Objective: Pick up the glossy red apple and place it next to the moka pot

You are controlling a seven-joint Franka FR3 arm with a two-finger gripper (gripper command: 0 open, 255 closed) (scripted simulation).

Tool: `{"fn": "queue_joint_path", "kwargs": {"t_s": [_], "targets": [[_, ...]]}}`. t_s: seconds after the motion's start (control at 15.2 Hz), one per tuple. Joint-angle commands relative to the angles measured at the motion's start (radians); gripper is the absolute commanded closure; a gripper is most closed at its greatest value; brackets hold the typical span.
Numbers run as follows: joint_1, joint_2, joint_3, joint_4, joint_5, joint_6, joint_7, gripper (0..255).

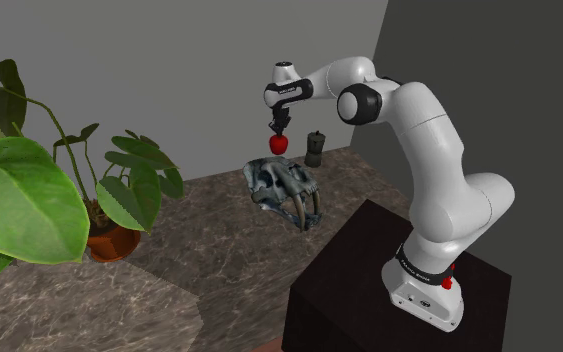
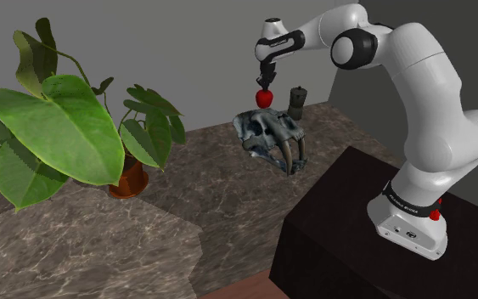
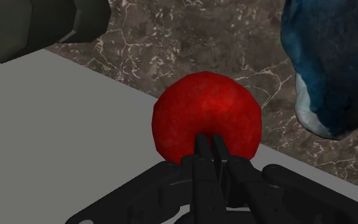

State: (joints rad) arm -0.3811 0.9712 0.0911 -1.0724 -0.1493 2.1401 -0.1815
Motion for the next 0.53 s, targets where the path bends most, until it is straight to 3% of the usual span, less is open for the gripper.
{"fn": "queue_joint_path", "kwargs": {"t_s": [0.0, 0.46], "targets": [[0.000, 0.015, -0.001, 0.001, -0.001, 0.015, 0.001, 255], [0.002, 0.074, -0.005, 0.010, -0.005, 0.064, 0.005, 255]]}}
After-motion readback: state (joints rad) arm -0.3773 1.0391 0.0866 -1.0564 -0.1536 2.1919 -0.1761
